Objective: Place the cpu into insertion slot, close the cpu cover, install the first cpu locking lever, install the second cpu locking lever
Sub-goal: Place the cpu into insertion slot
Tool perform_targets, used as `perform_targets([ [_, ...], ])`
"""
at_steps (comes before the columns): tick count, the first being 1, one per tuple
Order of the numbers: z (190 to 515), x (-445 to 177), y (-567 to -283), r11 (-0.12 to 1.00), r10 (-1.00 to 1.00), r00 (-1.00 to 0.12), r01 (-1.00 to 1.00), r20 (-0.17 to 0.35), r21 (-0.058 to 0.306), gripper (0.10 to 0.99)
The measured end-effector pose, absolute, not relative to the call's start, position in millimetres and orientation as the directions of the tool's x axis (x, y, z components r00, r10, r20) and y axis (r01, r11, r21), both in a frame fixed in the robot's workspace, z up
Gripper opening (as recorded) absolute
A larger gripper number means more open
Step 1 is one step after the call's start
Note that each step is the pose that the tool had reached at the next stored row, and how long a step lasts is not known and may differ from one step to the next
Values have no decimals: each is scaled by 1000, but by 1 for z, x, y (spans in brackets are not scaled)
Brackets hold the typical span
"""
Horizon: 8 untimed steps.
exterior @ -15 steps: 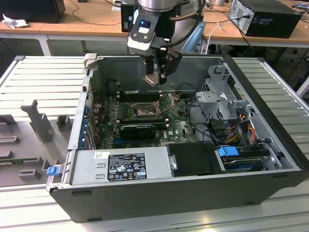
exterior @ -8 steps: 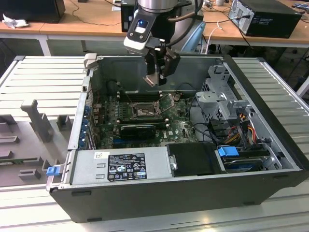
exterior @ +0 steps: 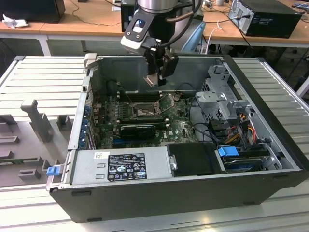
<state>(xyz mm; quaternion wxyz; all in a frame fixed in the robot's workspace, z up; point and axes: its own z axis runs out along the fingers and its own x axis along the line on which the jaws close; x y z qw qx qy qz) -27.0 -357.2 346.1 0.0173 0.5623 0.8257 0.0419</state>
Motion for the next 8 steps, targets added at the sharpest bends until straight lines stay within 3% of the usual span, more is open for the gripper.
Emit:
perform_targets([
  [8, 345, -27, -357, 283, 958, -285, 955, 19, 89, 529],
])
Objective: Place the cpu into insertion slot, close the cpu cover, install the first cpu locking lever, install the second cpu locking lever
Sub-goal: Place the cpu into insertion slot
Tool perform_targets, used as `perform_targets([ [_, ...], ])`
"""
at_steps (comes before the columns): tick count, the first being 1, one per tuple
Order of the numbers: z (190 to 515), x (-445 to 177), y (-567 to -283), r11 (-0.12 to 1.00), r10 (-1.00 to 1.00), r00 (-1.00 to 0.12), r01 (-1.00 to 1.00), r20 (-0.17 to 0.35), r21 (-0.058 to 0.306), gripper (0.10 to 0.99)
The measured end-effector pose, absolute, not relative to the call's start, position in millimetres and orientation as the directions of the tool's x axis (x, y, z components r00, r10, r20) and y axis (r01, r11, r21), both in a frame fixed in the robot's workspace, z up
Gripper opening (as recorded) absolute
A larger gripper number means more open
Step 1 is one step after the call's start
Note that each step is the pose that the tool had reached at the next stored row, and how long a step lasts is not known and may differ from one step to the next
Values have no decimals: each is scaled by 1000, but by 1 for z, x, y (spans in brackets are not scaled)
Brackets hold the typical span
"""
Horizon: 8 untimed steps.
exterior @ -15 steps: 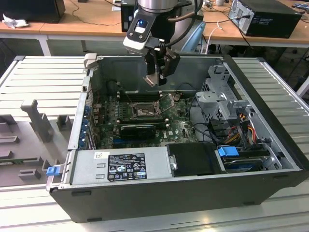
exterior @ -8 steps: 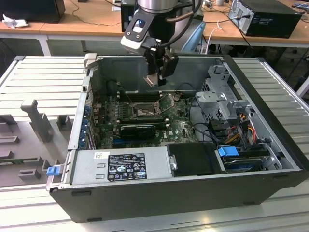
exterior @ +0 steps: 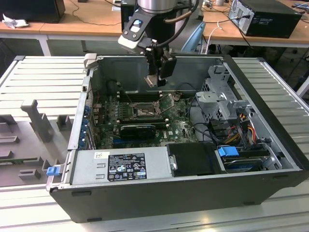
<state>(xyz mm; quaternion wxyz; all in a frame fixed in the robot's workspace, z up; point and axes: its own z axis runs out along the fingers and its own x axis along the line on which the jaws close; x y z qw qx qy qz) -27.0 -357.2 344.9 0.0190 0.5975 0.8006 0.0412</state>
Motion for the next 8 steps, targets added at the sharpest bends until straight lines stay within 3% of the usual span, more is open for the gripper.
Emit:
perform_targets([
  [8, 344, -27, -357, 213, 976, -216, 973, 19, 89, 529],
])
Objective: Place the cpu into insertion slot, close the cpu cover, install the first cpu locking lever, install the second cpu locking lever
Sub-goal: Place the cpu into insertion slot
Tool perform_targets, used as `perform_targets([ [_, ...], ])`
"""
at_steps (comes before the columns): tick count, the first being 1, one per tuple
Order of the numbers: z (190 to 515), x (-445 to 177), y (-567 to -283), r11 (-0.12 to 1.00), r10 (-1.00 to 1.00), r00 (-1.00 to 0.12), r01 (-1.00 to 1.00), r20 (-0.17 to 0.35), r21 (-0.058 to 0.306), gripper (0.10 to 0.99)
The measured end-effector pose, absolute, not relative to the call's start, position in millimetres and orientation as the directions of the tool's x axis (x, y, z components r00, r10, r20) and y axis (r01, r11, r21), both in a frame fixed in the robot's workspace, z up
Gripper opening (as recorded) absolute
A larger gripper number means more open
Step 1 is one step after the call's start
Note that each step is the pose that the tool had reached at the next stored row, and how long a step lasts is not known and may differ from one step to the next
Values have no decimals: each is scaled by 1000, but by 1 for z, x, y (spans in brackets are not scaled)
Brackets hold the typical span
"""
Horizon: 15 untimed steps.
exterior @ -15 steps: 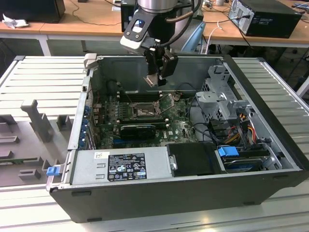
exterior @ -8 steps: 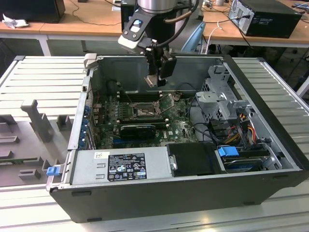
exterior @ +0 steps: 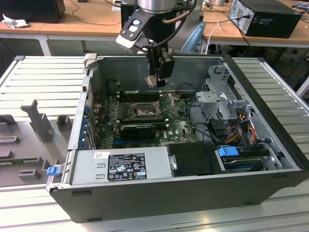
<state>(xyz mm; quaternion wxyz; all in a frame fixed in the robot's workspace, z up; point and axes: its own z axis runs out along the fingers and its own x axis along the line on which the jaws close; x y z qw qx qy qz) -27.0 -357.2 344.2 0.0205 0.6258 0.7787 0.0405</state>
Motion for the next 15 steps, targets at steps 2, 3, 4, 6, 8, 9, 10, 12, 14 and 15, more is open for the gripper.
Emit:
perform_targets([
  [2, 344, -27, -357, 191, 981, -193, 978, 19, 89, 529],
  [3, 344, -27, -357, 170, 985, -173, 981, 19, 89, 529],
  [4, 344, -27, -357, 146, 989, -148, 985, 19, 89, 529],
  [6, 344, -27, -357, 103, 994, -105, 991, 19, 89, 529],
  [8, 343, -27, -357, 81, 996, -82, 993, 19, 89, 529],
  [9, 342, -27, -357, 76, 997, -78, 993, 19, 88, 529],
  [10, 340, -27, -357, 73, 997, -75, 994, 19, 86, 529],
  [12, 338, -27, -357, 73, 997, -74, 994, 19, 83, 529],
  [14, 334, -27, -357, 73, 997, -74, 994, 19, 80, 529],
  [15, 333, -27, -357, 73, 997, -74, 994, 19, 79, 529],
])
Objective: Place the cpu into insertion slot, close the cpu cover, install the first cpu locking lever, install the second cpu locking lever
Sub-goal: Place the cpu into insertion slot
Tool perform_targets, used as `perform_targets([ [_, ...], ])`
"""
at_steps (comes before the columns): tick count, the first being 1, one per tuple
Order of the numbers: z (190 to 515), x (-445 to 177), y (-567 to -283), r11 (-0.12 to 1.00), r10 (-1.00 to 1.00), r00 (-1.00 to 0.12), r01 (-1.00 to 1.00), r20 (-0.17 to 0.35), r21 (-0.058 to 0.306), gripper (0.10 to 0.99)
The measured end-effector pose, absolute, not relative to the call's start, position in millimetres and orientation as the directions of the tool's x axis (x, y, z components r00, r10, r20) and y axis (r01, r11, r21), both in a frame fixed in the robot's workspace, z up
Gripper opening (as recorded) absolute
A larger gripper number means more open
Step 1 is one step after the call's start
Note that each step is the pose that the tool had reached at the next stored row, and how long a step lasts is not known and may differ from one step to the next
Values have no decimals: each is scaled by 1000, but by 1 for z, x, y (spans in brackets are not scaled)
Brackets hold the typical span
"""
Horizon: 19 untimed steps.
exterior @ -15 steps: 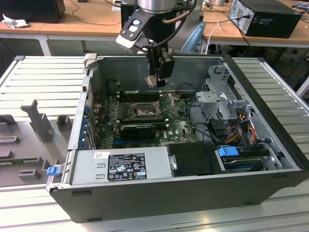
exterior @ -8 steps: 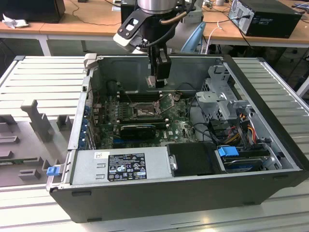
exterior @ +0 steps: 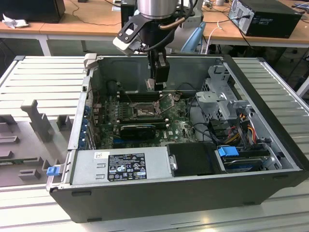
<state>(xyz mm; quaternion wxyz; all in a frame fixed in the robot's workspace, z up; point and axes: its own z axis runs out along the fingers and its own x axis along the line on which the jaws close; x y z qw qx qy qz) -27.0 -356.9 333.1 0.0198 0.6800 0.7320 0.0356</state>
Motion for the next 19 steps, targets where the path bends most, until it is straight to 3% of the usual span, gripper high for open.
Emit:
perform_targets([
  [13, 313, -27, -349, 71, 997, -71, 997, 24, 5, 529],
  [19, 309, -29, -349, 67, 998, -68, 997, 20, 42, 529],
])
